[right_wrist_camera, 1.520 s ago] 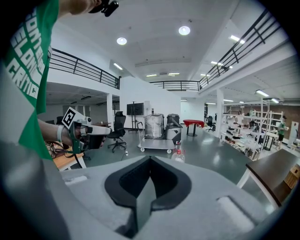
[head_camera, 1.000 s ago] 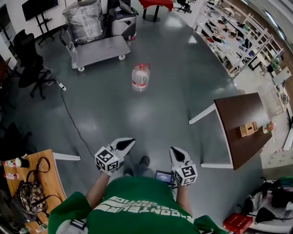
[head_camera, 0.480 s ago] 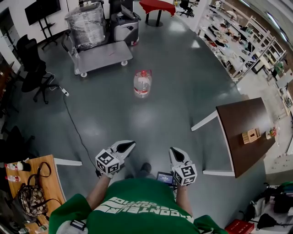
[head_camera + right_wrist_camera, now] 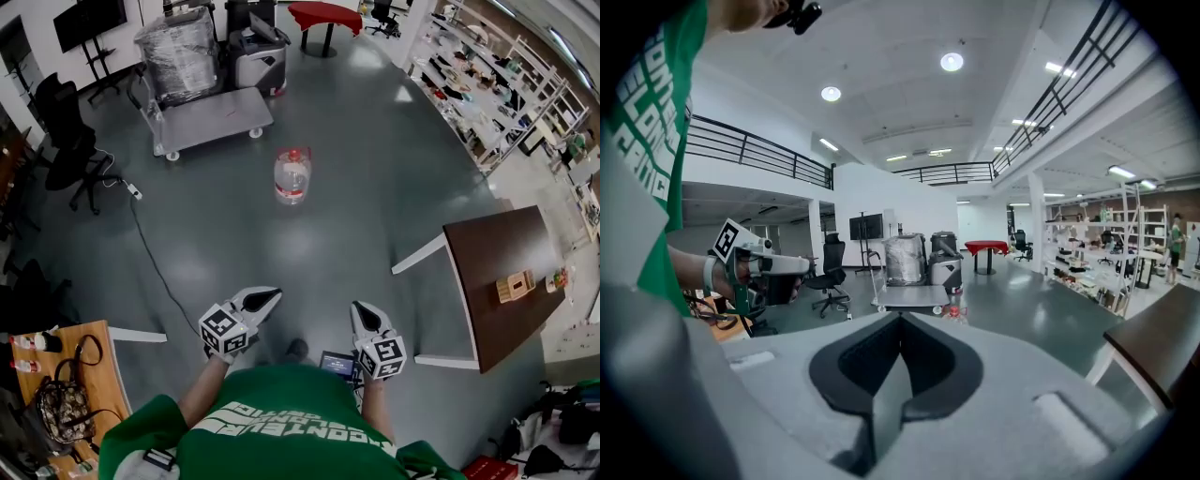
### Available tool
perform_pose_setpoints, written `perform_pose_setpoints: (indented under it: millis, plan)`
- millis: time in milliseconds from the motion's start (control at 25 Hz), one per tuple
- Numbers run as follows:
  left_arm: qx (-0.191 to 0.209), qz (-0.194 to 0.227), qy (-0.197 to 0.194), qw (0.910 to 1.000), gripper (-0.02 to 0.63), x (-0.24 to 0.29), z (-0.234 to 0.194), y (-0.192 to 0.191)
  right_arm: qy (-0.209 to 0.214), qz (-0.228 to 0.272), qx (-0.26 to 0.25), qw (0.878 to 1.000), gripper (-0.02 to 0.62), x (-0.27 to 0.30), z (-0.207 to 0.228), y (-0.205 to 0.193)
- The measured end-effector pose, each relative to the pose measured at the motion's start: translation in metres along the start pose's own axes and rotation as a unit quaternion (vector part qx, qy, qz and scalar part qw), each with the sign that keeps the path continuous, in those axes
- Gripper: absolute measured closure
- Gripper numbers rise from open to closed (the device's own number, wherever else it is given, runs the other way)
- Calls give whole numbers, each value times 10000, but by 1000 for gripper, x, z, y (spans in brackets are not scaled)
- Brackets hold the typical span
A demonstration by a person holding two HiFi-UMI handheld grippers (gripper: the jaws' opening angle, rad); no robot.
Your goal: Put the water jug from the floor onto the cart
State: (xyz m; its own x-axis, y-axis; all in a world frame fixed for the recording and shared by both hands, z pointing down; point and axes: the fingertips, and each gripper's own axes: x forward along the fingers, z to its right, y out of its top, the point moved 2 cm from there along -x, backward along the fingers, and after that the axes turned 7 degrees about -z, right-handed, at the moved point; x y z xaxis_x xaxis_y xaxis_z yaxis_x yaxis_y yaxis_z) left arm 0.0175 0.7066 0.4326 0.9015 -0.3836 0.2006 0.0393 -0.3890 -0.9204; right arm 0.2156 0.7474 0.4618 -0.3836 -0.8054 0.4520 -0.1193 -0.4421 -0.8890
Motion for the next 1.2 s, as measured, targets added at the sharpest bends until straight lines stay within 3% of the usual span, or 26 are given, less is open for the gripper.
perform_pose_setpoints:
  millis: [1200]
  plan:
    - [43,-95,258,9996,595,72,-6,17,302,14,-2,9995,603,22,72,7]
